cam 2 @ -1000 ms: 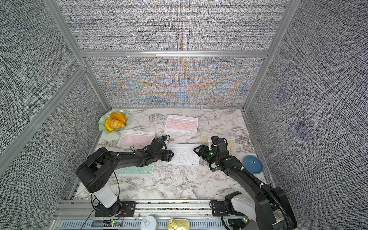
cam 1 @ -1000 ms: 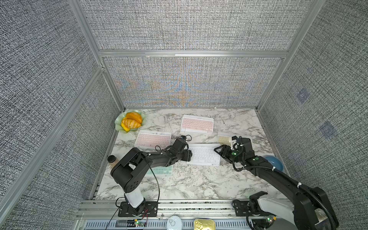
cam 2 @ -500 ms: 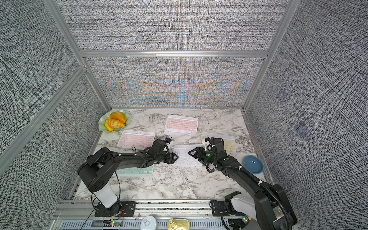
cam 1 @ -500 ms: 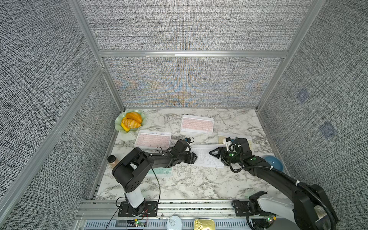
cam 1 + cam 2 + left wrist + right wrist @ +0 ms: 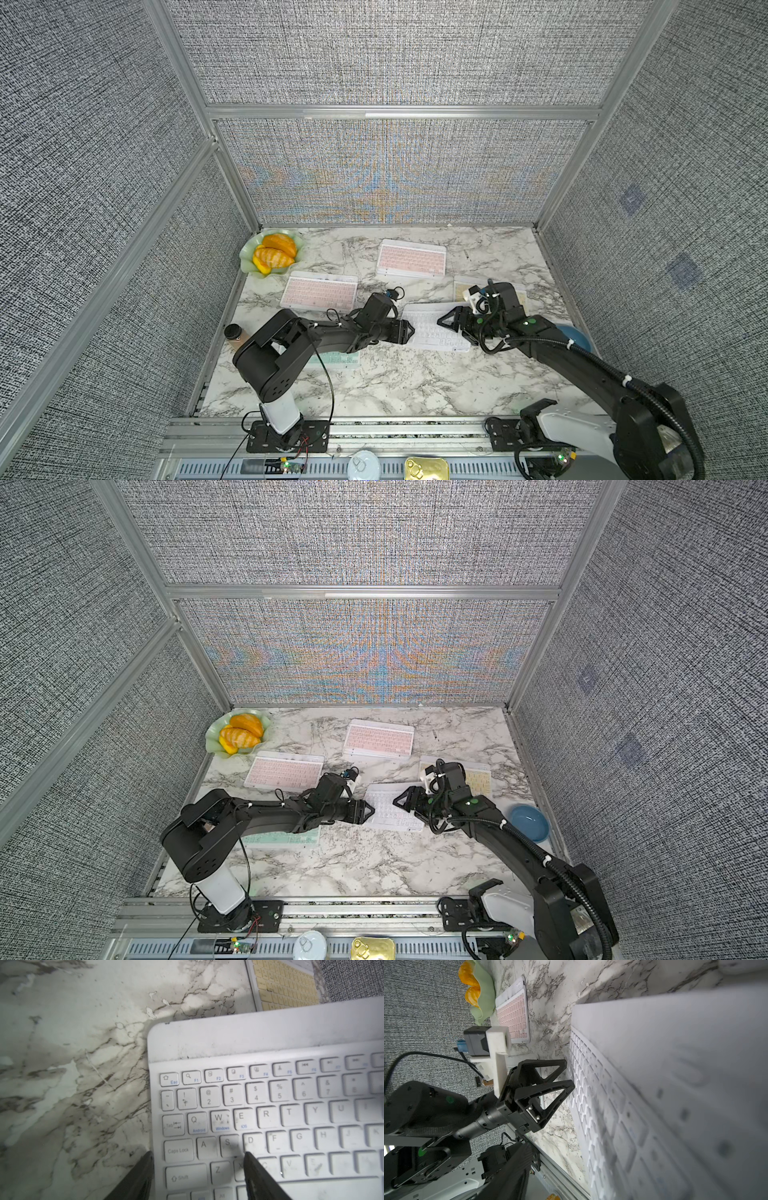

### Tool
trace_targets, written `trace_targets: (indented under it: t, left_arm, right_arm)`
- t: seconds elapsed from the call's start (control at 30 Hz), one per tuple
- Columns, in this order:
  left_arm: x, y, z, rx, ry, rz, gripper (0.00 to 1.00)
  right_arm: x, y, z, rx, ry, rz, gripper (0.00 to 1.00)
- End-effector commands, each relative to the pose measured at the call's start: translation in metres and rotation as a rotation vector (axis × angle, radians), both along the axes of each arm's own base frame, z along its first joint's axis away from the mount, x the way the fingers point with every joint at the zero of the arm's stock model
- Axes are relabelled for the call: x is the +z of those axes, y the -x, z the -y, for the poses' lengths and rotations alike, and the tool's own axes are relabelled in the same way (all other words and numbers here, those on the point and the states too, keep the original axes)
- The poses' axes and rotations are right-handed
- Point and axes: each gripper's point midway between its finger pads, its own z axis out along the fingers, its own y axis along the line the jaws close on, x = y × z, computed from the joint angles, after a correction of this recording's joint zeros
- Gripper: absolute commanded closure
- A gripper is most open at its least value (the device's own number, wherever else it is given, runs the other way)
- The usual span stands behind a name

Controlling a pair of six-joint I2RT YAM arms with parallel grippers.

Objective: Stack the numeric keypads
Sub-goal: Pick up the numeric keypad from the center of the board.

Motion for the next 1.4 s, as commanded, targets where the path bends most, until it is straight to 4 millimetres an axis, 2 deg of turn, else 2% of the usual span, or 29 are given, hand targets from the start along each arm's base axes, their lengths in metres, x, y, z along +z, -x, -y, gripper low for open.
trace_targets:
  t: [0.0, 0.2, 0.43, 0.77, 1.37]
  left_arm:
    - [-0.036, 0.054, -0.022, -0.044, -0.109, -0.274, 0.32]
    - [-0.034, 0.047, -0.027, -0.014, -0.126, -0.258, 0.32]
    - [-0.035, 0.044, -0.031, 0.0, -0.137, -0.256, 0.32]
    - [-0.033, 0.042, -0.032, 0.007, -0.145, -0.246, 0.32]
    - [-0.029, 0.036, -0.029, 0.012, -0.142, -0.231, 0.32]
  right_arm:
    - [-0.009, 0.0, 0.01, 0.014, 0.09, 0.002, 0.36]
    - [-0.011, 0.002, 0.019, 0.005, 0.127, -0.009, 0.36]
    - [-0.014, 0.003, 0.037, -0.024, 0.203, -0.032, 0.36]
    - [-0.007, 0.004, 0.048, -0.029, 0.19, -0.031, 0.37]
    - [-0.008, 0.009, 0.054, -0.047, 0.122, -0.048, 0.65]
